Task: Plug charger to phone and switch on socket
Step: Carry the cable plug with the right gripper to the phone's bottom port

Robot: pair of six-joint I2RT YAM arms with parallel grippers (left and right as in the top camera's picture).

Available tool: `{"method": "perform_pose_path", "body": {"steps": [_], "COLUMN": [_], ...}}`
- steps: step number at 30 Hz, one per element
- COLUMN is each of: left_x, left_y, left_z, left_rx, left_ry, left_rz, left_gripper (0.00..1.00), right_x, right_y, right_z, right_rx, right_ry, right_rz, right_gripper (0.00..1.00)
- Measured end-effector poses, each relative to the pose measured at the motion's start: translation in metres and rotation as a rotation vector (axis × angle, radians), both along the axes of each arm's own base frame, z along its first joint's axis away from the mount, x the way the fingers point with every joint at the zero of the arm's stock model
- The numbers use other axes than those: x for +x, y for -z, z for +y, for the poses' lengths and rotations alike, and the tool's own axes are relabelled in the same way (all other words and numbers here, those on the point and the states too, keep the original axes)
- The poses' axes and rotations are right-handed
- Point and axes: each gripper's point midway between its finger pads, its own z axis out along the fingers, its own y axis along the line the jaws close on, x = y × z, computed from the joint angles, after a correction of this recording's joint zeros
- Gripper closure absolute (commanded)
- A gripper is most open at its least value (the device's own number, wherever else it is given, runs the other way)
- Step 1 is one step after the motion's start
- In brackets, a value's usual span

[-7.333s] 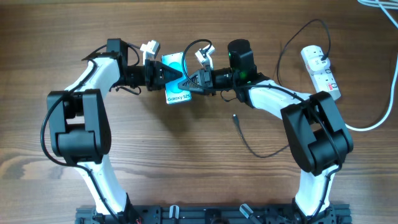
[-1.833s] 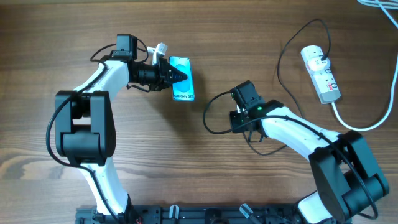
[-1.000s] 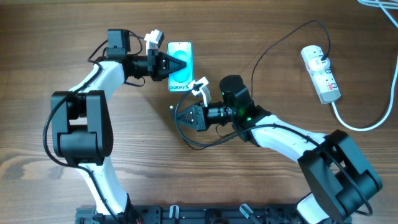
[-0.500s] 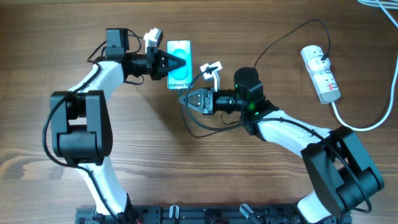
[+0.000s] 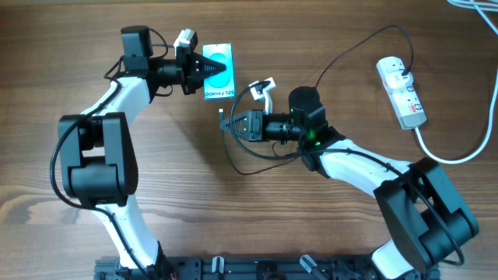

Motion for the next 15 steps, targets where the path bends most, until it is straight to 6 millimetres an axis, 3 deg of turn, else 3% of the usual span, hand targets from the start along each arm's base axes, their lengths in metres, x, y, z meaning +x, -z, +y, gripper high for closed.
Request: {"method": "perform_pose_path", "body": {"steps": [15], "left_x": [0.0], "left_y": [-0.0016], "left_z": [-0.0033], "left_rx": [0.003], "left_ry": [0.009], "left_rz": [-0.085], "left_gripper": [0.96], "right_x": [0.0095], "right_y": [0.002], "right_z": [-0.0017], "right_rx": [-0.013], "right_ry": [0.056], "right_rz": [-0.008], "right_gripper": [0.96]}}
